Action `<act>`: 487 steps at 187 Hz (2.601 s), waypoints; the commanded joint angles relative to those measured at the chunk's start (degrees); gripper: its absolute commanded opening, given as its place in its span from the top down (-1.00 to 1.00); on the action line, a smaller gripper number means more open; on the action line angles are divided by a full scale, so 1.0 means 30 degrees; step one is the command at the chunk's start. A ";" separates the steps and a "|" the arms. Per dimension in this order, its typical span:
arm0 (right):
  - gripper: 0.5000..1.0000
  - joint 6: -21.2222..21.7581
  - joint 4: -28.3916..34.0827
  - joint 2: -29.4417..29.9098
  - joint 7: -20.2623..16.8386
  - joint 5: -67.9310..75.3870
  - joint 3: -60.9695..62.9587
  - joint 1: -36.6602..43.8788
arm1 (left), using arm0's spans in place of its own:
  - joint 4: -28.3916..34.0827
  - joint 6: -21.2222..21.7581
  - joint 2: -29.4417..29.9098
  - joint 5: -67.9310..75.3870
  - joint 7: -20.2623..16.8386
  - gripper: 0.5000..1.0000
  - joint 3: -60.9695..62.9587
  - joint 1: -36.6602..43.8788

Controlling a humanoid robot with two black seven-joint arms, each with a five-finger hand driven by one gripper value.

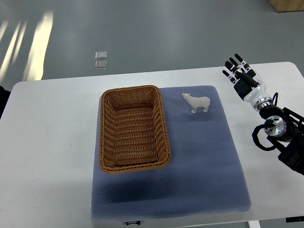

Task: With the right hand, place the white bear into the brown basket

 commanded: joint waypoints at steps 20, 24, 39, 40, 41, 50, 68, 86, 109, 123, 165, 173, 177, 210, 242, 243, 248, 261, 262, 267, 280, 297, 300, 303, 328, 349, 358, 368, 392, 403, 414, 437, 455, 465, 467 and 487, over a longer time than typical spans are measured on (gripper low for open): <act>-0.70 0.0019 0.0000 -0.0086 0.0003 -0.0059 -0.0133 0.0053 | 0.0056 0.0000 0.0000 0.0016 0.0029 -1.00 0.0027 0.0022; -0.70 0.0019 0.0000 -0.0086 0.0003 -0.0059 -0.0133 0.0083 | 0.0056 0.0000 0.0000 0.0016 0.0029 -1.00 -0.0002 0.0022; -0.70 0.0077 0.0000 -0.0145 0.0003 -0.0088 -0.0163 0.0083 | 0.0027 0.0000 0.0000 0.0016 0.0029 -1.00 -0.0002 -0.0007; -0.70 0.0077 0.0000 -0.0145 0.0003 -0.0088 -0.0163 0.0112 | 0.0027 0.0000 0.0000 0.0016 0.0029 -1.00 -0.0002 -0.0007; -0.70 0.0077 0.0000 -0.0145 0.0003 -0.0088 -0.0163 0.0112 | 0.0027 0.0000 0.0000 0.0016 0.0029 -1.00 -0.0002 -0.0007; -0.70 0.0077 0.0000 -0.0174 0.0003 -0.0088 -0.0192 0.0112 | 0.0027 0.0000 0.0000 -0.0013 0.0029 -1.00 -0.0002 0.0022; -0.69 0.0048 0.0000 -0.0203 0.0003 -0.0088 -0.0221 0.0112 | 0.0027 0.0000 0.0000 0.0016 0.0029 -1.00 -0.0002 0.0022; -0.69 0.0048 0.0000 -0.0203 0.0003 -0.0088 -0.0221 0.0112 | 0.0027 0.0000 0.0000 0.0016 0.0029 -1.00 -0.0002 0.0022; -0.69 0.0048 0.0000 -0.0174 0.0003 -0.0088 -0.0221 0.0112 | 0.0027 0.0000 0.0000 -0.0014 0.0029 -1.00 -0.0002 -0.0007; -0.69 0.0048 0.0000 -0.0174 0.0003 -0.0088 -0.0192 0.0112 | -0.0002 0.0000 0.0000 0.0016 0.0029 -1.00 -0.0002 0.0022; -0.70 0.0077 0.0000 -0.0174 -0.0026 -0.0088 -0.0163 0.0112 | 0.0027 0.0000 0.0000 -0.0014 0.0029 -1.00 -0.0002 0.0022; -0.70 0.0077 0.0000 -0.0145 -0.0055 -0.0088 -0.0163 0.0112 | 0.0027 0.0000 0.0000 -0.0013 0.0029 -1.00 -0.0002 0.0022; -0.70 0.0107 0.0000 -0.0145 -0.0055 -0.0088 -0.0163 0.0112 | 0.0027 0.0000 0.0000 -0.0014 0.0029 -1.00 -0.0002 -0.0007; -0.70 0.0136 0.0000 -0.0174 -0.0055 -0.0088 -0.0134 0.0141 | 0.0027 0.0000 0.0000 0.0016 0.0029 -1.00 -0.0002 -0.0007; -0.69 0.0077 0.0000 -0.0174 0.0003 -0.0088 -0.0075 0.0142 | 0.0027 0.0000 0.0000 0.0015 0.0029 -1.00 -0.0002 0.0022; -0.69 0.0077 0.0000 -0.0174 0.0003 -0.0088 -0.0075 0.0142 | 0.0027 0.0000 0.0000 0.0016 0.0029 -1.00 -0.0002 0.0022; -0.69 0.0077 0.0000 -0.0174 0.0003 -0.0088 -0.0046 0.0142 | 0.0027 0.0000 0.0000 -0.0013 0.0029 -1.00 -0.0002 0.0022; -0.69 0.0077 0.0000 -0.0174 0.0003 -0.0088 -0.0046 0.0112 | 0.0027 0.0000 0.0000 0.0016 0.0029 -1.00 -0.0002 0.0022; -0.69 0.0077 0.0000 -0.0174 0.0003 -0.0088 -0.0046 0.0112 | 0.0027 0.0000 0.0000 0.0016 0.0029 -1.00 -0.0002 0.0022; -0.69 0.0077 0.0000 -0.0174 0.0003 -0.0088 -0.0016 0.0112 | 0.0027 0.0000 0.0000 -0.0014 0.0029 -1.00 -0.0002 0.0022; -0.69 0.0048 0.0000 -0.0174 0.0003 -0.0088 0.0042 0.0112 | 0.0056 0.0000 0.0000 0.0015 0.0029 -1.00 -0.0002 0.0022; -0.70 0.0048 0.0000 -0.0174 0.0003 -0.0088 0.0072 0.0142 | 0.0056 0.0000 0.0000 -0.0014 0.0029 -1.00 -0.0031 0.0022; -0.69 0.0077 0.0000 -0.0174 0.0003 -0.0088 0.0072 0.0142 | 0.0056 0.0000 0.0000 0.0016 0.0029 -1.00 -0.0002 -0.0007; -0.70 0.0107 0.0000 -0.0174 0.0003 -0.0088 0.0072 0.0142 | 0.0056 0.0000 0.0000 0.0016 0.0029 -1.00 -0.0031 -0.0007; -0.69 0.0634 0.0000 -0.0262 -0.0055 -0.0088 -0.0163 0.0142 | 0.0056 0.0000 0.0000 -0.0014 0.0029 -1.00 -0.0031 0.0022; -0.70 0.1542 0.0000 -0.0408 -0.0055 -0.0351 -0.0221 0.0142 | 0.0027 0.0000 0.0000 0.0016 0.0029 -1.00 -0.0031 0.0022; -0.70 0.1513 0.0000 -0.0438 -0.0055 -0.0674 -0.0221 0.0142 | 0.0027 0.0000 0.0000 0.0016 0.0029 -1.00 -0.0031 0.0022; -0.69 0.1425 0.0000 -0.0438 -0.0026 -0.0938 -0.0192 0.0171 | 0.0027 0.0000 0.0000 0.0016 0.0029 -1.00 -0.0031 0.0022; -0.69 0.1396 0.0000 -0.0467 -0.0055 -0.1025 -0.0221 0.0171 | 0.0027 0.0000 0.0000 0.0016 0.0029 -1.00 -0.0031 0.0022; -0.69 0.1425 0.0000 -0.0467 -0.0055 -0.1406 -0.0221 0.0200 | 0.0027 0.0000 0.0000 0.0016 0.0029 -1.00 -0.0031 0.0022; -0.69 0.1425 0.0000 -0.0467 -0.0055 -0.1934 -0.0221 0.0200 | -0.0002 0.0000 0.0000 0.0016 0.0029 -1.00 -0.0031 0.0022; -0.69 0.1396 0.0000 -0.0467 -0.0055 -0.2958 -0.0163 0.0200 | -0.0002 0.0000 0.0000 0.0016 0.0029 -1.00 -0.0031 0.0022; -0.69 0.1425 0.0000 -0.0496 -0.0055 -0.3749 -0.0221 0.0463 | -0.0002 0.0000 0.0000 0.0016 0.0029 -1.00 -0.0031 0.0022; -0.69 0.1396 0.0000 -0.0525 -0.0055 -0.4393 -0.0280 0.0669 | -0.0002 0.0000 0.0000 0.0016 0.0029 -1.00 -0.0031 0.0022; -0.69 0.1396 0.0000 -0.0525 -0.0055 -0.4569 -0.0280 0.0669 | -0.0002 0.0000 0.0000 0.0016 0.0029 -1.00 -0.0031 0.0022; -0.69 0.1425 0.0000 -0.0965 -0.0055 -0.6970 -0.0280 0.0844 | 0.0027 0.0000 0.0000 0.0016 0.0029 -1.00 -0.0031 0.0022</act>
